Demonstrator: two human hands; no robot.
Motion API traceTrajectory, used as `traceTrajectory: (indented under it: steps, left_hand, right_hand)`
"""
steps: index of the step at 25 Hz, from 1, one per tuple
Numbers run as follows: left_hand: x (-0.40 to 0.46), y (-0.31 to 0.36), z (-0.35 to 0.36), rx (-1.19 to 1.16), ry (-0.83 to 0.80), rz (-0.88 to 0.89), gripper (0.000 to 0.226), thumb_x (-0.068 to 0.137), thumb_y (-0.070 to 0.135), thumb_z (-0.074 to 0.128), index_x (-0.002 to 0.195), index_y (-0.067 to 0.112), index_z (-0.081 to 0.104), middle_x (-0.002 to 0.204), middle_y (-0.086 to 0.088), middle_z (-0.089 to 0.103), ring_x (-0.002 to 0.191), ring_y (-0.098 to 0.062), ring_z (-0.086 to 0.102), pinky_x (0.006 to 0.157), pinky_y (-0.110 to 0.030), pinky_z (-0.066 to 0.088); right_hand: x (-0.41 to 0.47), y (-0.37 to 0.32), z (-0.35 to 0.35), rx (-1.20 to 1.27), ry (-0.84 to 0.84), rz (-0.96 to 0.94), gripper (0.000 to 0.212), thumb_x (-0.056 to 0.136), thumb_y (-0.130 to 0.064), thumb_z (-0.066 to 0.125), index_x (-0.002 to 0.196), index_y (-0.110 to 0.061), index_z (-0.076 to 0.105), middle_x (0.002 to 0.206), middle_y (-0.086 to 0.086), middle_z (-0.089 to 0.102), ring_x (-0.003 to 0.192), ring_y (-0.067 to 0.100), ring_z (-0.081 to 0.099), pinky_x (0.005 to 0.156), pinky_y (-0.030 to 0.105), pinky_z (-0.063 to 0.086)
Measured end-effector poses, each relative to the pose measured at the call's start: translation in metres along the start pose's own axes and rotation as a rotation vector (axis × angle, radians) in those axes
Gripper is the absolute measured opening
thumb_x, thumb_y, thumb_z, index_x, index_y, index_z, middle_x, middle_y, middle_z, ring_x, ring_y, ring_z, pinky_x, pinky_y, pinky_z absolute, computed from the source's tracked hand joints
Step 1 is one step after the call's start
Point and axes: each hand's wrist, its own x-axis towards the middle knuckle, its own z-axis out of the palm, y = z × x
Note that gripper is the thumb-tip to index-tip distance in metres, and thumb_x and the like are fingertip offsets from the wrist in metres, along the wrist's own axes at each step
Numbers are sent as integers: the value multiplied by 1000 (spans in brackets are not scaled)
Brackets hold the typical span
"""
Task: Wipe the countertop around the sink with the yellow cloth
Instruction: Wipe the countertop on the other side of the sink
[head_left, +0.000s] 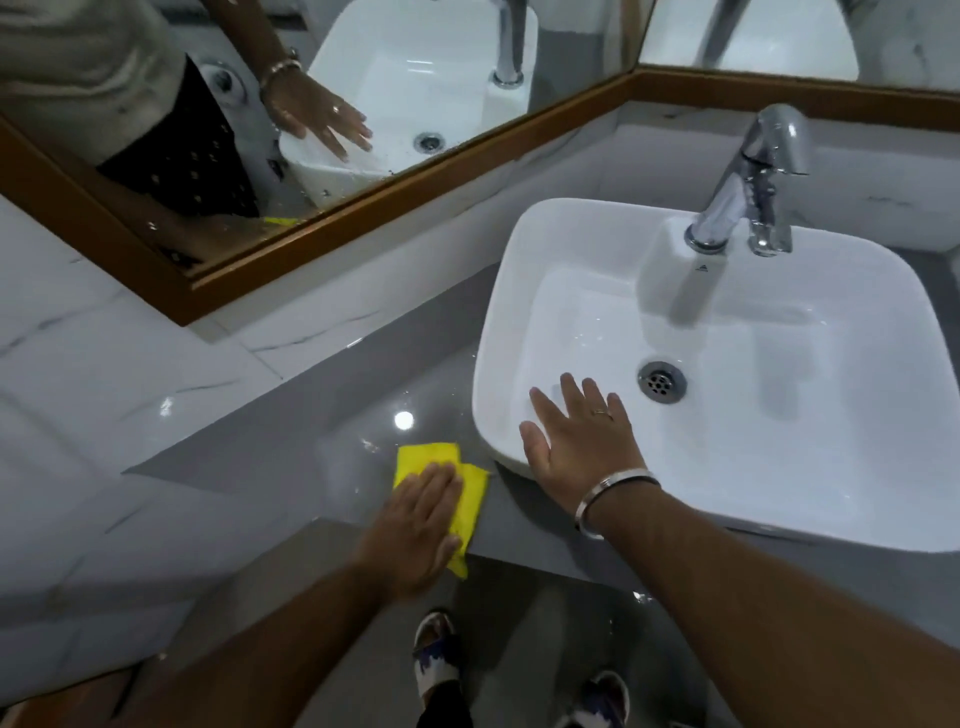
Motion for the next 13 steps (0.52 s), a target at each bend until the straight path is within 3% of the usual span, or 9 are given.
traceTrajectory:
  steps: [1, 2, 5, 7, 9, 11, 13]
  left_hand:
    - [25, -15, 0, 41, 65, 34, 66, 99, 48, 21, 142, 1, 38, 149, -22, 38, 140, -38, 30, 114, -46, 17]
    - [48, -34, -3, 62, 112, -58, 68, 99, 48, 19, 142, -1, 38, 149, -24, 37, 139, -40, 31, 112, -49, 19]
    - [60, -102, -17, -122, 238, -746, 76, 93, 47, 20, 142, -10, 31, 149, -32, 30, 139, -47, 28, 115, -51, 15]
    - [20, -92, -15, -97, 293, -902, 74, 90, 43, 28, 138, -13, 35, 145, -37, 35, 135, -49, 33, 114, -55, 22]
    - [-9, -42, -10, -107, 243, -749, 69, 92, 41, 32, 135, -12, 41, 141, -36, 41, 132, -48, 36, 112, -53, 23]
    - [7, -20, -4, -185, 157, -420, 65, 92, 42, 36, 137, -4, 45, 144, -28, 42, 136, -40, 31, 113, -48, 19]
    - [73, -41, -19, -106, 163, -85, 62, 92, 40, 39, 140, 2, 43, 148, -22, 40, 139, -38, 32, 113, -48, 24]
  right_hand:
    - [6, -9, 2, 16, 6, -10, 73, 80, -55, 7, 139, -24, 37, 152, 15, 31, 139, 36, 26, 113, 53, 19]
    - [11, -15, 3, 24, 18, -17, 71, 81, -54, 10, 138, -22, 40, 150, 15, 35, 138, 36, 30, 112, 52, 22]
    - [11, -17, 1, 35, 31, 2, 66, 83, -52, 15, 136, -22, 43, 149, 14, 38, 136, 36, 34, 112, 50, 26]
    - [8, -14, 0, 41, 14, 5, 67, 83, -52, 14, 137, -22, 41, 150, 13, 37, 137, 35, 32, 113, 48, 25]
    - [10, -16, -1, 41, -3, 7, 67, 83, -52, 14, 138, -23, 41, 150, 13, 37, 138, 35, 32, 113, 47, 26]
    - [10, -17, -1, 45, -26, 5, 69, 83, -53, 12, 139, -24, 40, 150, 12, 37, 138, 34, 32, 114, 45, 25]
    - [11, -15, 0, 46, -35, 0, 69, 84, -54, 10, 140, -24, 39, 150, 10, 37, 139, 32, 31, 115, 43, 25]
